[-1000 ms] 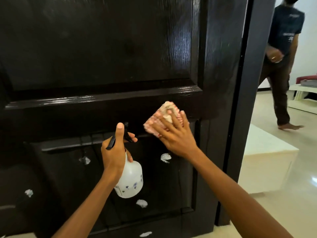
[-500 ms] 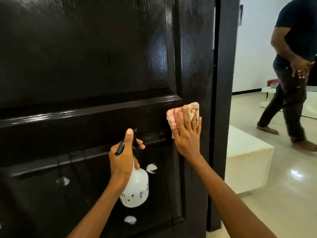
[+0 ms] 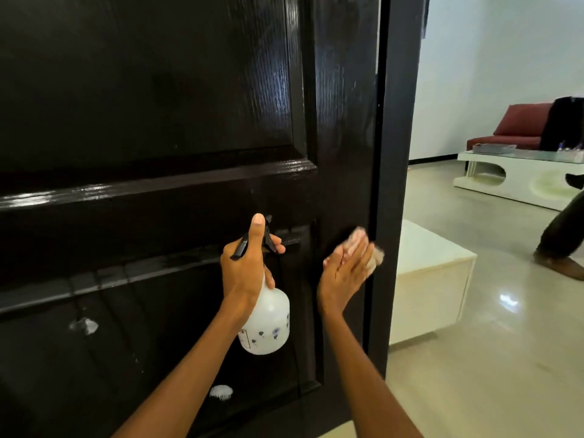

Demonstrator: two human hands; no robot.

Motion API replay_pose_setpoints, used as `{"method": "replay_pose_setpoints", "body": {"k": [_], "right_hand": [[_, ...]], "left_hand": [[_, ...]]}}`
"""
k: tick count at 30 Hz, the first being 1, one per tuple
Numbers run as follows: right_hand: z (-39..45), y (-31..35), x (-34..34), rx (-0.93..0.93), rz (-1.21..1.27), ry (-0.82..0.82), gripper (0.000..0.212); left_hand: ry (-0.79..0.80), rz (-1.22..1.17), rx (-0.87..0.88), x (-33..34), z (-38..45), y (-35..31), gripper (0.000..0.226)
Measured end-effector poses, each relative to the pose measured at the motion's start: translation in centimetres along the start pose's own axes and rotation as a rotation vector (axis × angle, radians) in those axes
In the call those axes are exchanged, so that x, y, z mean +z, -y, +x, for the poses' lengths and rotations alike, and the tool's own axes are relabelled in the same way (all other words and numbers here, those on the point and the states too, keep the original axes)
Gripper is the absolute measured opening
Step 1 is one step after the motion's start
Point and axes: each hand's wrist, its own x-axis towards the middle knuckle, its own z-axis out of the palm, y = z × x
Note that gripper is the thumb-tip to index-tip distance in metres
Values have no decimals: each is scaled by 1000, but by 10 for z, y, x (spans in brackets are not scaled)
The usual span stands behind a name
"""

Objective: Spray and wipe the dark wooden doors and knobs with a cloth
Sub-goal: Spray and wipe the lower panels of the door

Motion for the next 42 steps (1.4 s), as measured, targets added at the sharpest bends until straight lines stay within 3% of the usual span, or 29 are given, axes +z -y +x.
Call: {"method": "replay_pose_setpoints", "body": {"k": [4, 7, 10, 12, 15, 17, 23, 29, 37, 42], "right_hand": [[-62, -67, -5, 431, -103, 191, 63], [-52, -44, -7, 678, -40, 113, 55], [-34, 17, 0, 521, 142, -24, 59], [-23, 56, 9, 276, 223, -50, 57], [-13, 88, 24, -330, 3, 90, 57], [-8, 79, 28, -497, -134, 107, 59], [-44, -14, 13, -191, -68, 108, 61], [-77, -26, 12, -161, 53, 182, 58], [-71, 33, 28, -504, -43, 277, 55], [-66, 49, 34, -935, -209, 301, 55]], "left_hand": [[-5, -1, -48, -6, -15, 16, 67], [-15, 2, -55, -16, -25, 21, 69], [-35, 14, -38, -29, -30, 25, 64], [-48, 27, -25, -37, -32, 28, 63], [-66, 22, -4, -47, -32, 30, 65], [-79, 22, -9, -51, -31, 32, 67], [-109, 54, -70, -53, -29, 41, 66], [-101, 41, -201, -52, -24, 41, 73], [-131, 67, -173, -65, -28, 45, 74], [-225, 69, -98, -83, -46, 56, 68]]}}
